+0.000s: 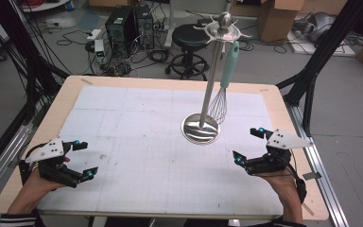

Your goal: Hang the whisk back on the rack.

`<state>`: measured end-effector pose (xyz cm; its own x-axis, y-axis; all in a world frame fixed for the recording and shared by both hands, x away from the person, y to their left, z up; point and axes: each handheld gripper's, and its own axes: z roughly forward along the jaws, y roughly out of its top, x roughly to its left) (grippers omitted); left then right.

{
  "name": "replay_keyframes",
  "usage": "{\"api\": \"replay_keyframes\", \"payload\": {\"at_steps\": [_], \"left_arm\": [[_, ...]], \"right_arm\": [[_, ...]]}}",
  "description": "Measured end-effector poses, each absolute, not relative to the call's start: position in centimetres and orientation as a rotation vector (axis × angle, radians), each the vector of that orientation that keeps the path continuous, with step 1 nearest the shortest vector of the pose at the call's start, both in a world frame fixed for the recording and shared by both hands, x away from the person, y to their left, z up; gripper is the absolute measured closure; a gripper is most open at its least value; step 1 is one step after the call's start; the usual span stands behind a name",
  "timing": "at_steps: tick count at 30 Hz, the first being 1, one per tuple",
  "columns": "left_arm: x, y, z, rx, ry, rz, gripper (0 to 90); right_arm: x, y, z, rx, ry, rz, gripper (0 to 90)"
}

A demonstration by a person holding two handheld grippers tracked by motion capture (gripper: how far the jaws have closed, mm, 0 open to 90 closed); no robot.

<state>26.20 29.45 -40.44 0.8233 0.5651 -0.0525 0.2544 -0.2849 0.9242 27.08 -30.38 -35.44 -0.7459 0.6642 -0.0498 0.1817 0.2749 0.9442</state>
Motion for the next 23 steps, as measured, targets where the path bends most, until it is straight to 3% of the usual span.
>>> {"api": "replay_keyframes", "payload": {"at_steps": [13,23], "left_arm": [[26.1,29.6,-40.7,1.862,0.620,0.369,1.7],[26.1,29.0,-41.0,1.886,0.615,0.383,1.7]], "right_arm": [[26.2,-31.2,-40.3,0.805,2.095,1.521,0.5],[26.2,-32.1,-41.1,0.830,2.117,1.507,0.5]]}}
